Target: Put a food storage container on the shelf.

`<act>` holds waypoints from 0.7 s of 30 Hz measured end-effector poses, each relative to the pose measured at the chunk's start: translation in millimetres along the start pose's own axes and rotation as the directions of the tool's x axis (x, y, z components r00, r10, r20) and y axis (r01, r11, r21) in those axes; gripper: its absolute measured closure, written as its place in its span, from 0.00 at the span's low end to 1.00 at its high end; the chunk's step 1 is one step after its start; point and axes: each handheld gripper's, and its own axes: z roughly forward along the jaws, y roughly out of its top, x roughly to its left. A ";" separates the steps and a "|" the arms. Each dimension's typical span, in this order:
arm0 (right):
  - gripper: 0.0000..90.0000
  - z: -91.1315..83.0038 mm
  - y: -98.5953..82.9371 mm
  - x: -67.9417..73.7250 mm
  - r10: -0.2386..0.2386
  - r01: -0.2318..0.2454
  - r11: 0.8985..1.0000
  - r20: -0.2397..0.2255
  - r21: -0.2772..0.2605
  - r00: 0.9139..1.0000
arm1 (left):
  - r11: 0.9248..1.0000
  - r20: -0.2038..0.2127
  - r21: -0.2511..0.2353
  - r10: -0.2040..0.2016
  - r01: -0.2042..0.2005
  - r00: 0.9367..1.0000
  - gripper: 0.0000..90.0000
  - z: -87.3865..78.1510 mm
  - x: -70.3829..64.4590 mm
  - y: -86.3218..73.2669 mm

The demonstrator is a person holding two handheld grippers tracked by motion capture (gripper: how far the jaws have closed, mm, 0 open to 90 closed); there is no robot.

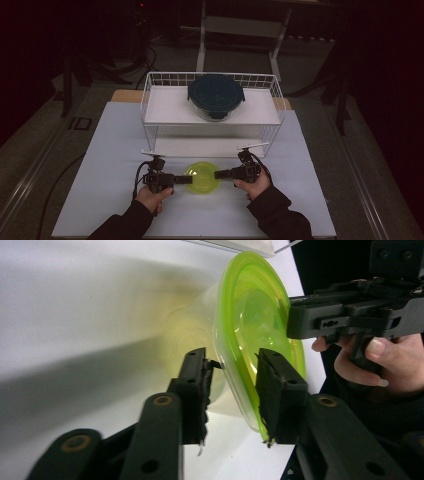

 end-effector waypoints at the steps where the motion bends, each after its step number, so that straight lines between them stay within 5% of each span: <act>1: 0.81 -0.1 -0.5 -0.1 0.004 -0.004 1.000 -0.004 0.001 1.000 | 1.000 -0.003 -0.002 0.001 -0.001 1.000 0.75 -0.5 -0.9 -0.3; 8: 0.82 -1.0 -10.0 4.4 -0.003 0.003 1.000 -0.005 -0.016 1.000 | 1.000 -0.020 -0.002 0.026 -0.026 0.999 0.83 -3.6 -6.3 -2.0; 21: 0.89 -6.4 -22.7 25.9 -0.011 0.016 0.998 0.082 -0.063 0.997 | 0.999 -0.054 0.001 0.041 -0.041 0.998 0.89 -9.2 -17.6 -11.1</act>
